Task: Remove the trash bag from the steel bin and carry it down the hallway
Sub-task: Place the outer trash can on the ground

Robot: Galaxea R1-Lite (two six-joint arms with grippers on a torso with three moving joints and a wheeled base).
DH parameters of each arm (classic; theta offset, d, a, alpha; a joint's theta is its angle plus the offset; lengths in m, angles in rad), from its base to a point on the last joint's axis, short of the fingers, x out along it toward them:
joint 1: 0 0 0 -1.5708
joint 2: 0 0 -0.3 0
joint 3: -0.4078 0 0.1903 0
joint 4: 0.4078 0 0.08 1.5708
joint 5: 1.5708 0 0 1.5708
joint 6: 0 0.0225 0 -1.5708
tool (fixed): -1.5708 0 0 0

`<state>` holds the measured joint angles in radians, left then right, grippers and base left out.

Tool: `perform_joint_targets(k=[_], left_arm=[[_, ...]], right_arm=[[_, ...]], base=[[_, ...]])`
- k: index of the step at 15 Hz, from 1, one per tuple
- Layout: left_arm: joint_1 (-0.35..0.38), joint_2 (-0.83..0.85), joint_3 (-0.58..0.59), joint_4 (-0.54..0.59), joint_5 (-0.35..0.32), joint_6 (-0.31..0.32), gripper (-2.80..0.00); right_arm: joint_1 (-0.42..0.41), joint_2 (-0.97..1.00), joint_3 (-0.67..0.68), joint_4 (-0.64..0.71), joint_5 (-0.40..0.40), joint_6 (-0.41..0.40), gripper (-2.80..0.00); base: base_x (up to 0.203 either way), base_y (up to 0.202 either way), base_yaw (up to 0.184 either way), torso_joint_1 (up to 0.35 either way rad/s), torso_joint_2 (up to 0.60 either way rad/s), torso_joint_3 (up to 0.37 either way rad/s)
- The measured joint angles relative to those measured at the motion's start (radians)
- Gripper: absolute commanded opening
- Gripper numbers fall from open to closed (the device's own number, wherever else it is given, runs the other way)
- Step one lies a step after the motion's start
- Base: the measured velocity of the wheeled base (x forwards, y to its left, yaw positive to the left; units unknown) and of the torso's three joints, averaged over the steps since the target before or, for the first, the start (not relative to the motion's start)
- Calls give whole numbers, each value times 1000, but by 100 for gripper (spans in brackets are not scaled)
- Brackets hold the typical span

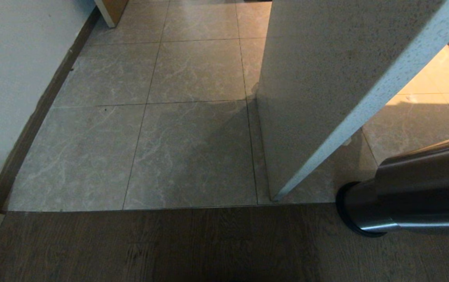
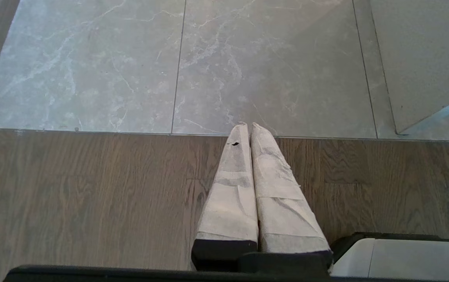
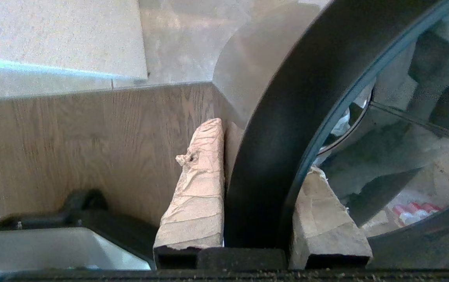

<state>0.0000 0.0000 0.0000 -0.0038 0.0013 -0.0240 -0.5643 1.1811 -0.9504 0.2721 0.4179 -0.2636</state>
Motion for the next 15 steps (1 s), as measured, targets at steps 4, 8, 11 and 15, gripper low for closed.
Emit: perform_joint_targets(k=[4, 8, 11, 15], left_arm=[[0, 0, 0, 0, 0, 0, -280], [0, 0, 0, 0, 0, 0, -280], [0, 0, 0, 0, 0, 0, -280], [0, 0, 0, 0, 0, 0, -280]], right_arm=[[-7, -20, -39, 50, 4, -46, -280], [24, -40, -94, 133, 98, -40, -280], [87, -51, -118, 196, 193, 15, -280], [209, -39, -165, 203, 230, 163, -280]], base=[[0, 0, 0, 0, 0, 0], [0, 0, 0, 0, 0, 0], [0, 0, 0, 0, 0, 0], [0, 0, 0, 0, 0, 0]])
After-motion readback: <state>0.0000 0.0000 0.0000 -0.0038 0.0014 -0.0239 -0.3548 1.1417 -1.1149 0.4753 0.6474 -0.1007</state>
